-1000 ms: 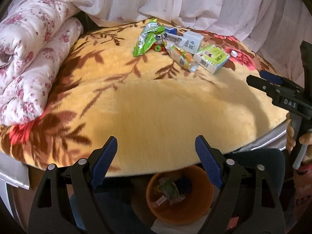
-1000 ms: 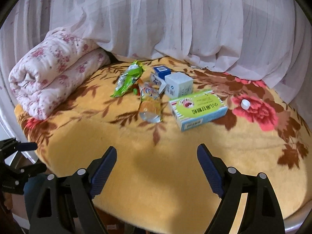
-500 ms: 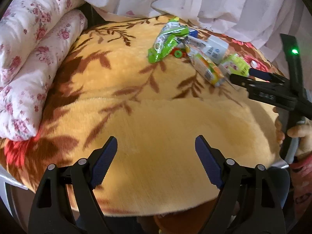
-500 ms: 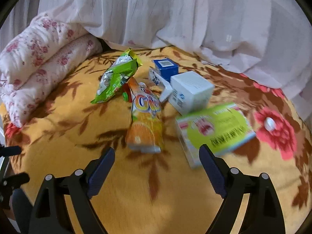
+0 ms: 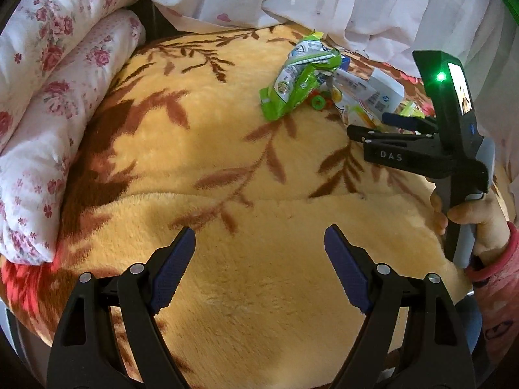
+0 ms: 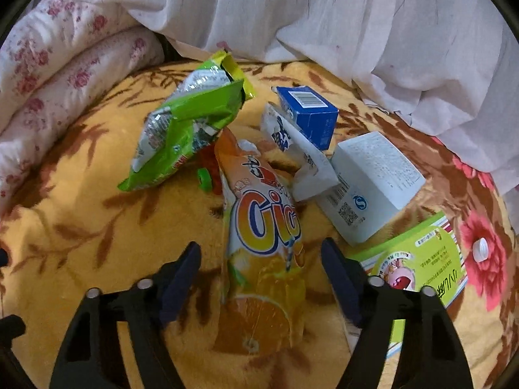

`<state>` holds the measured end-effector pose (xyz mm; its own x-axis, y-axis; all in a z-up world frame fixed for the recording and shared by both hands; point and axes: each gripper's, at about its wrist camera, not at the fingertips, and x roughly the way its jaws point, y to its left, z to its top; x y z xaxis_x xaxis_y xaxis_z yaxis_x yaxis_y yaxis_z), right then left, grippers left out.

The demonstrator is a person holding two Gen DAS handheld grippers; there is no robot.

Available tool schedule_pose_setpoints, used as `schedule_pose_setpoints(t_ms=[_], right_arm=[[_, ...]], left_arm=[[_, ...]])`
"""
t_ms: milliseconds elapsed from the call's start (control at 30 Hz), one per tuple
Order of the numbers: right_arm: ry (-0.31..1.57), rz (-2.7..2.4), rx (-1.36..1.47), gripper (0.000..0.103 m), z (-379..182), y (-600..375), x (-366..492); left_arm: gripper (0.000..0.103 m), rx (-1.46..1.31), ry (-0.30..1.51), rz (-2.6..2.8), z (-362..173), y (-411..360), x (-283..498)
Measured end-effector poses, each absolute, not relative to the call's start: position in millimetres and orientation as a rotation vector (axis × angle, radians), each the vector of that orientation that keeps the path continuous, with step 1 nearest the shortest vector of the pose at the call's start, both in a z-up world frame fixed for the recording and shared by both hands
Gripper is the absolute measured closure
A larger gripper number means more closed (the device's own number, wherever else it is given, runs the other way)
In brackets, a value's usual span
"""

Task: Collect trash
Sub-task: 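Grasp the Cici juice pouch with the right gripper while the left grasps the green wrapper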

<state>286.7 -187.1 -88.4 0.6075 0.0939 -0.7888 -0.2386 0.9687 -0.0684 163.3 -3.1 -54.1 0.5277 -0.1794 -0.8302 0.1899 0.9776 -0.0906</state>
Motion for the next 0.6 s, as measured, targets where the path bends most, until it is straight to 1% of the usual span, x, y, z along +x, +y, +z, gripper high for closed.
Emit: schedule_pose_setpoints(t_ms=[33,133,400,600], right_arm=[[0.908,0.191,-0.168,0.053,-89.0,-188.3,287.3],[0.913,0.192,-0.144,0.055,-86.7,-193.8,282.7],[0.856,0.228,-0.051,0.056,-58.3,-216.5,242.7],[0.806,0.251,0.02,0.056,-35.0,-238.9,207.8]], left_arm=[[0.023,0.009,0.991,-0.22,-54.1,-2.8,164.3],[0.023,0.007,0.99,-0.22,-54.1,-2.8,165.6],[0.023,0.01,0.97,-0.242,-58.5,-7.0,181.2],[0.023,0.036,0.954,-0.265,-68.3,-22.7,223.5]])
